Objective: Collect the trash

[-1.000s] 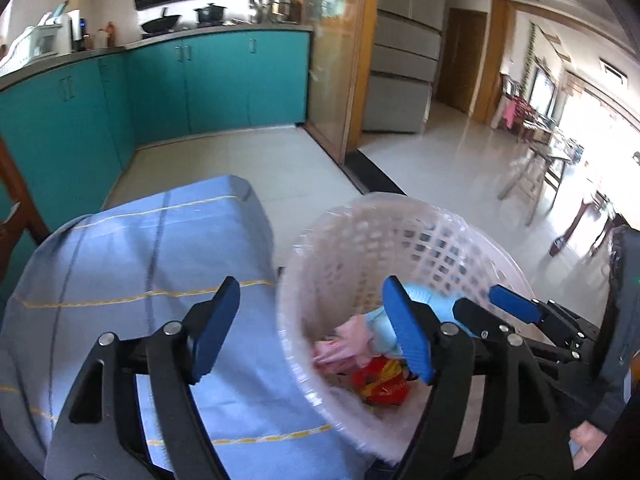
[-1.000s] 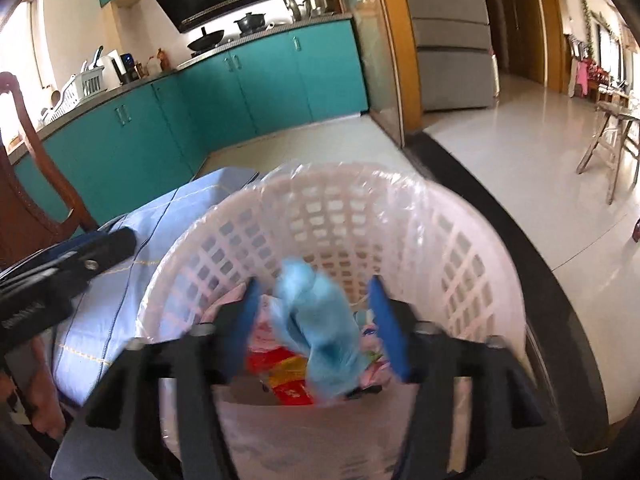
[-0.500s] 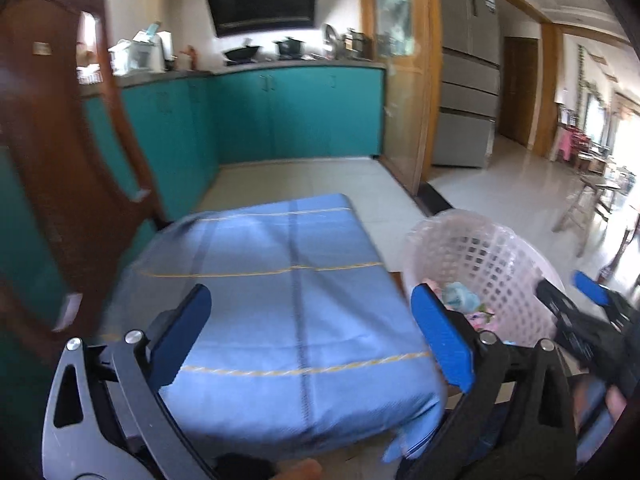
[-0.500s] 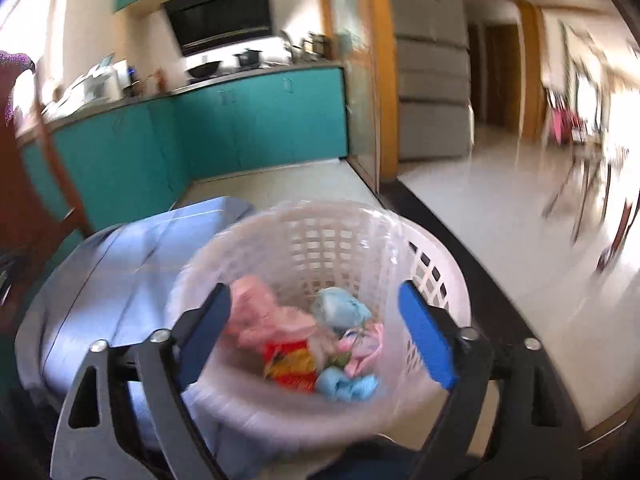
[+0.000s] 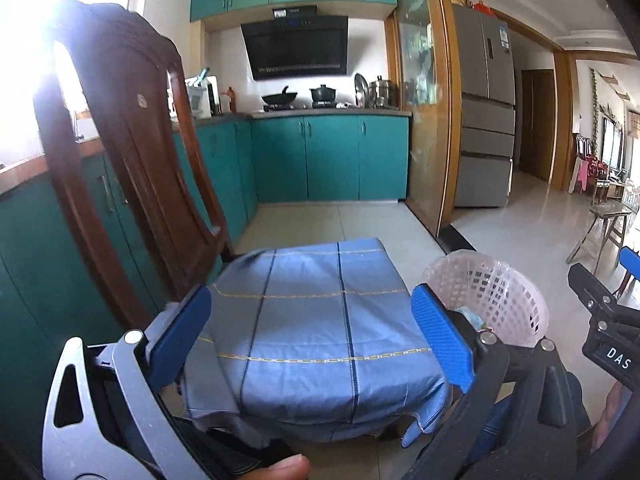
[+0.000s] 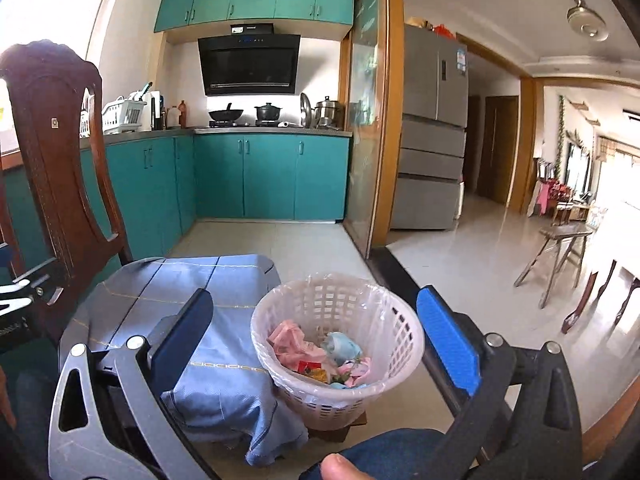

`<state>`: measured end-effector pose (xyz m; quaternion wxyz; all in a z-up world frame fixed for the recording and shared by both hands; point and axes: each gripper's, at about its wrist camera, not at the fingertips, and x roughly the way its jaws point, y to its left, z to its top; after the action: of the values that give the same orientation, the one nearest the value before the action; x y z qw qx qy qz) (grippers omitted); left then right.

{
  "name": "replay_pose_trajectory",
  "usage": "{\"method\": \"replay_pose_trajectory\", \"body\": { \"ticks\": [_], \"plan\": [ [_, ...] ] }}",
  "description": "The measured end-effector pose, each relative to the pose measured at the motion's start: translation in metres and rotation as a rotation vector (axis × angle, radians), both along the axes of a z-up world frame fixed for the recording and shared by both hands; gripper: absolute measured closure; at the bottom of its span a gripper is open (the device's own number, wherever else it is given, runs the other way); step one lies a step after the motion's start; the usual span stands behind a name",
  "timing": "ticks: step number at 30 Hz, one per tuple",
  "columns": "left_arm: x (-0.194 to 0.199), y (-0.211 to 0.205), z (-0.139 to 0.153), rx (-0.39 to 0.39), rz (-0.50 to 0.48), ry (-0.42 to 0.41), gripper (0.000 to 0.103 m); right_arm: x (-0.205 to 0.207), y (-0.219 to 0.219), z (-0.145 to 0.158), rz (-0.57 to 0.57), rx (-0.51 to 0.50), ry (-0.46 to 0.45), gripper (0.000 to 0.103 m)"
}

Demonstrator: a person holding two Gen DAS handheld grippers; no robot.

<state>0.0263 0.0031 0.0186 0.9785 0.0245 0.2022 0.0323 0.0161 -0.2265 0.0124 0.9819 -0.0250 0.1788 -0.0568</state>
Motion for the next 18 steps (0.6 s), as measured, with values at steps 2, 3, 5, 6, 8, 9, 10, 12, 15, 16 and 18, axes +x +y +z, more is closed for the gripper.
{"method": "replay_pose_trajectory", "body": {
  "ticks": [2,3,5,6,8,9,10,12,15,16,18],
  "plan": [
    [-0.006,0.003,0.005,-0.003,0.002,-0.016,0.003,-0.006,0.002,0.003,0.001,-0.004,-0.005,0.003],
    [-0.008,0.004,0.007,-0.008,0.002,-0.020,0.003,-0.009,0.002,0.004,0.000,-0.006,-0.011,0.003],
    [-0.012,0.005,0.007,-0.021,-0.002,-0.020,0.003,-0.016,0.004,0.007,-0.008,-0.015,-0.021,0.003],
    [-0.013,0.006,0.007,-0.023,-0.006,-0.019,0.003,-0.018,0.005,0.008,-0.009,-0.017,-0.027,0.003],
    [-0.014,0.005,0.007,-0.019,-0.004,-0.017,0.003,-0.023,0.005,0.010,-0.011,-0.020,-0.036,0.003],
    [-0.014,0.005,0.007,-0.019,-0.003,-0.016,0.003,-0.024,0.005,0.010,-0.013,-0.022,-0.039,0.003],
    [-0.013,0.006,0.006,-0.021,-0.005,-0.015,0.003,-0.028,0.006,0.012,-0.015,-0.026,-0.046,0.003],
    [-0.013,0.005,0.004,-0.023,-0.008,-0.015,0.003,-0.031,0.007,0.013,-0.018,-0.033,-0.052,0.003],
    [-0.016,0.005,0.004,-0.019,-0.008,-0.018,0.003,-0.033,0.008,0.013,-0.023,-0.040,-0.052,0.003],
    [-0.017,0.005,0.004,-0.018,-0.008,-0.020,0.003,-0.033,0.009,0.012,-0.026,-0.042,-0.051,0.003],
    [-0.019,0.005,0.004,-0.017,-0.008,-0.024,0.003,-0.034,0.009,0.013,-0.032,-0.045,-0.053,0.003]
  ]
}}
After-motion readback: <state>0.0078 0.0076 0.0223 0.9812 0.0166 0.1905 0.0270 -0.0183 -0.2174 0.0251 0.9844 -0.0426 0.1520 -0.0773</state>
